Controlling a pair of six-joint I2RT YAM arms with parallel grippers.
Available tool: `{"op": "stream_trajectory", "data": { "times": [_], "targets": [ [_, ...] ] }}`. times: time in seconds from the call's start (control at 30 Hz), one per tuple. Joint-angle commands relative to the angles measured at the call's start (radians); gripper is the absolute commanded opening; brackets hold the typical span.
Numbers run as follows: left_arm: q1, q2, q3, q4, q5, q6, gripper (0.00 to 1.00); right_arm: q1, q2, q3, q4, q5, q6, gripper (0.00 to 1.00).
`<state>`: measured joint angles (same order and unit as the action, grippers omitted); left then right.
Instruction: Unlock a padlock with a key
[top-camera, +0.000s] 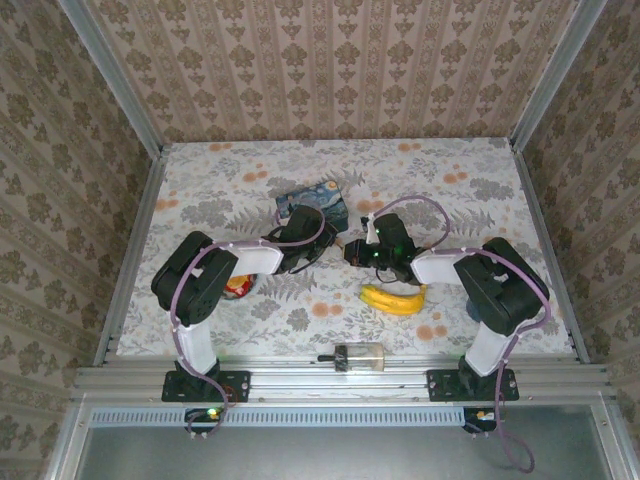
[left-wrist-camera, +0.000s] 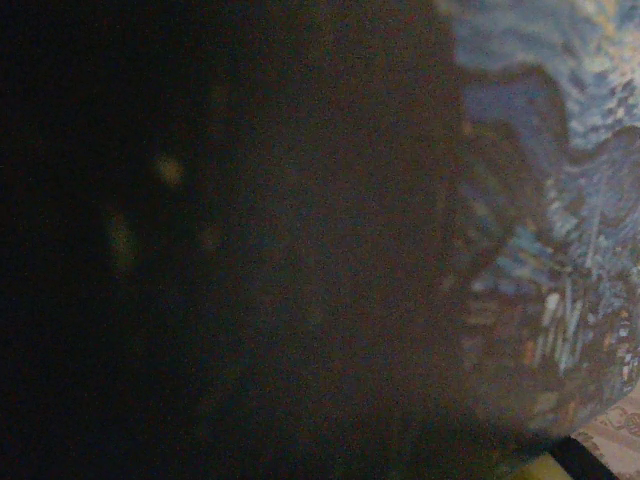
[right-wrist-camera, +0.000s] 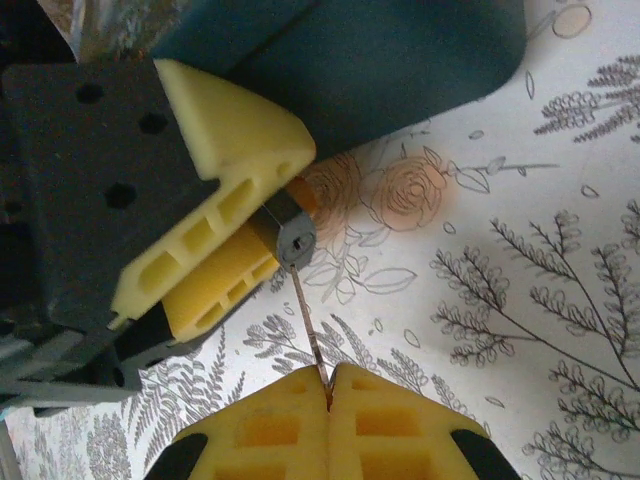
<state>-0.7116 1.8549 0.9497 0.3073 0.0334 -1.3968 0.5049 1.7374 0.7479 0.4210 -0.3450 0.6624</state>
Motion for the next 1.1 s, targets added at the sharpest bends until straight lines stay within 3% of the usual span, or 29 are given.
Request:
{"op": "stream_trajectory", "data": {
  "times": [0.0,0.57,1.07],
  "targets": [
    [0.007,0.000,-0.012,0.025,0.045,-0.053,0.07,0.006,0.031,0.042,0.033,0.010,0.006,0.00],
    [0.012,0.011,-0.011,0.044,0.075,-0.066,0.07,0.005,0.070,0.075,0.056,-0.034,0.010,0.00],
    [0.011,0.033,-0.002,0.056,0.118,-0.084,0.06,0.004,0.093,0.120,-0.025,-0.042,-0.035,0.00]
  ]
}}
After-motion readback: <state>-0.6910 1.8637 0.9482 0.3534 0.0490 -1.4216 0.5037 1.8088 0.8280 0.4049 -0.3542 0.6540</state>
